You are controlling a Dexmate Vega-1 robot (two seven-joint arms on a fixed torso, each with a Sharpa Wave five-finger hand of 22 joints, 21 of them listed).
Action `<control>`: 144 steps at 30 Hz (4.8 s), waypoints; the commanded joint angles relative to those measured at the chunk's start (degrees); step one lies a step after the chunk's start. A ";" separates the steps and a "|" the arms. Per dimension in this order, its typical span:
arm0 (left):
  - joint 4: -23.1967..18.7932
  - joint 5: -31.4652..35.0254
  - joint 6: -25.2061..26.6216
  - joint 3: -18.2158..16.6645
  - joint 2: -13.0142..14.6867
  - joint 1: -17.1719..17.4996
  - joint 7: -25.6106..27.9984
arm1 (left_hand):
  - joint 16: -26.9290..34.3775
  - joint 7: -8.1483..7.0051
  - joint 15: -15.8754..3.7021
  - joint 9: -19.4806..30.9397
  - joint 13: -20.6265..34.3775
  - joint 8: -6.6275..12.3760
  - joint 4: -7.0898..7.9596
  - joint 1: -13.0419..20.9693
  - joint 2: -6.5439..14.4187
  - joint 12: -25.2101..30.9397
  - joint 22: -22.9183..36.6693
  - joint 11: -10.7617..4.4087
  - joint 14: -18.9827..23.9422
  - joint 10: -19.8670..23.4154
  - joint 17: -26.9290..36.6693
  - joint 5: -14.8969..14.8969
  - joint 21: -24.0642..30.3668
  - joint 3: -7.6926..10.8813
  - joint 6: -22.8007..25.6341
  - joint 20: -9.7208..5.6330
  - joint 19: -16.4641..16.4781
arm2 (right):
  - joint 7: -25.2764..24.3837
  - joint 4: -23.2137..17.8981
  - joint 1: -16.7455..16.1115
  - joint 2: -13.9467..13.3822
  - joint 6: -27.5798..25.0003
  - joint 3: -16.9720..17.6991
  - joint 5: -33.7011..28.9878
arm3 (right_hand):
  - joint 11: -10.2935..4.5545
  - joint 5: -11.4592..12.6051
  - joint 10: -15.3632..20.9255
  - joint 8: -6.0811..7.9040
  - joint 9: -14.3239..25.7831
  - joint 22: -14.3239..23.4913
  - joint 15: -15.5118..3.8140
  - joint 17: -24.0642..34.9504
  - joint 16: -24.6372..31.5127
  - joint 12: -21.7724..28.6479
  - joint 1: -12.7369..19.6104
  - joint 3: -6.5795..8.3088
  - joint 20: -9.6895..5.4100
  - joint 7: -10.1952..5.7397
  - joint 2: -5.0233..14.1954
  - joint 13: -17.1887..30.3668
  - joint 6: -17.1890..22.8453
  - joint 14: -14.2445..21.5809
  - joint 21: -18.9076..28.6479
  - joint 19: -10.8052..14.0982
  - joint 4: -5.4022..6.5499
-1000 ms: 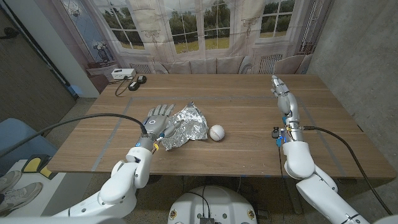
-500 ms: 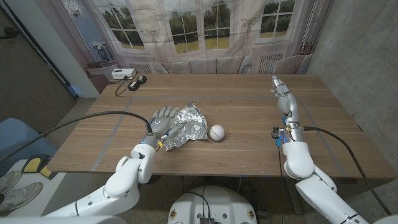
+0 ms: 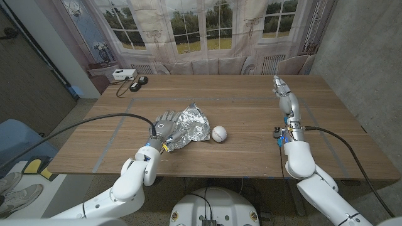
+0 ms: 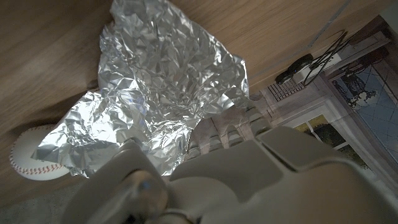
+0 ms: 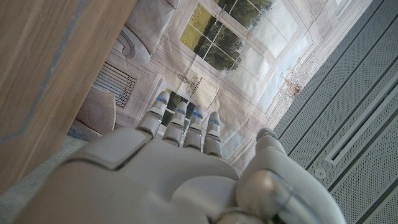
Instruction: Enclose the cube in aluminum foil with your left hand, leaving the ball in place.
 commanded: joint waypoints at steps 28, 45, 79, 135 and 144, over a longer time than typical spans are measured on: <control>-0.48 -8.64 -12.68 -11.57 -2.04 8.07 17.27 | 1.10 1.21 -0.45 0.25 0.17 2.02 -2.25 2.78 -3.73 2.10 0.18 1.05 6.74 5.25 0.25 2.45 1.45 -3.11 4.98 -2.05 4.59 | -1.29 0.39 1.68 0.01 -1.86 -1.20 0.41 | 0.06 0.38 0.68 -0.11 0.14 0.26 0.07 -0.01 0.33 0.20 -0.36 0.18 0.03 0.00 0.35 0.10 0.76 0.73 0.13 0.69 0.22; -2.91 -15.08 -19.99 -10.37 3.70 4.15 8.43 | 0.75 2.23 -3.89 0.29 0.05 2.25 -5.93 11.48 4.95 2.94 -0.25 -0.41 17.27 13.60 -0.05 1.23 2.28 2.92 14.58 -6.77 18.07 | -2.06 0.90 0.95 0.30 -0.74 -0.80 0.59 | -0.03 0.39 0.84 -0.14 0.13 0.26 0.01 0.05 0.43 0.17 -0.67 0.15 -0.17 -0.10 0.38 0.11 0.81 1.07 0.05 0.62 0.43; -0.91 14.20 -3.69 2.90 -1.66 -6.43 -27.64 | -0.66 0.38 -0.92 0.36 0.29 -0.73 -8.59 10.77 -3.18 -0.64 0.05 0.13 10.37 6.79 0.16 -0.75 -0.57 -0.83 5.78 1.43 14.60 | -2.09 1.12 1.34 0.58 -1.03 -1.12 0.06 | 0.06 0.44 0.95 -0.17 0.13 0.26 0.16 0.04 0.38 0.05 -0.77 0.26 -0.01 -0.01 0.36 0.13 0.91 1.31 0.05 0.84 0.51; 12.52 19.67 -4.40 -3.20 -11.81 0.91 2.07 | 29.90 13.59 -6.95 32.38 53.73 36.21 -12.04 73.29 -8.80 45.30 24.54 -1.85 58.59 37.73 51.48 42.64 48.25 17.96 56.77 -23.47 51.68 | -3.28 0.44 1.28 0.14 -2.36 -1.03 -0.40 | 0.40 0.50 2.08 0.20 0.14 0.26 -0.24 0.03 0.27 0.23 -0.55 0.82 -0.68 0.53 0.84 0.15 2.56 1.55 0.00 1.05 0.54; 11.78 21.75 -2.18 -0.85 -10.48 -0.61 -1.96 | 30.28 10.46 -9.98 29.91 49.65 33.11 -10.13 69.60 -6.74 39.66 25.70 -3.58 56.45 34.90 55.49 47.48 50.89 19.35 52.21 -22.24 47.55 | -3.07 0.63 1.50 0.17 -2.04 -0.97 -0.36 | 0.35 0.51 2.16 0.22 0.14 0.26 -0.19 0.05 0.31 0.22 -0.59 0.92 -0.80 0.59 1.01 0.15 2.79 1.67 0.02 1.14 0.64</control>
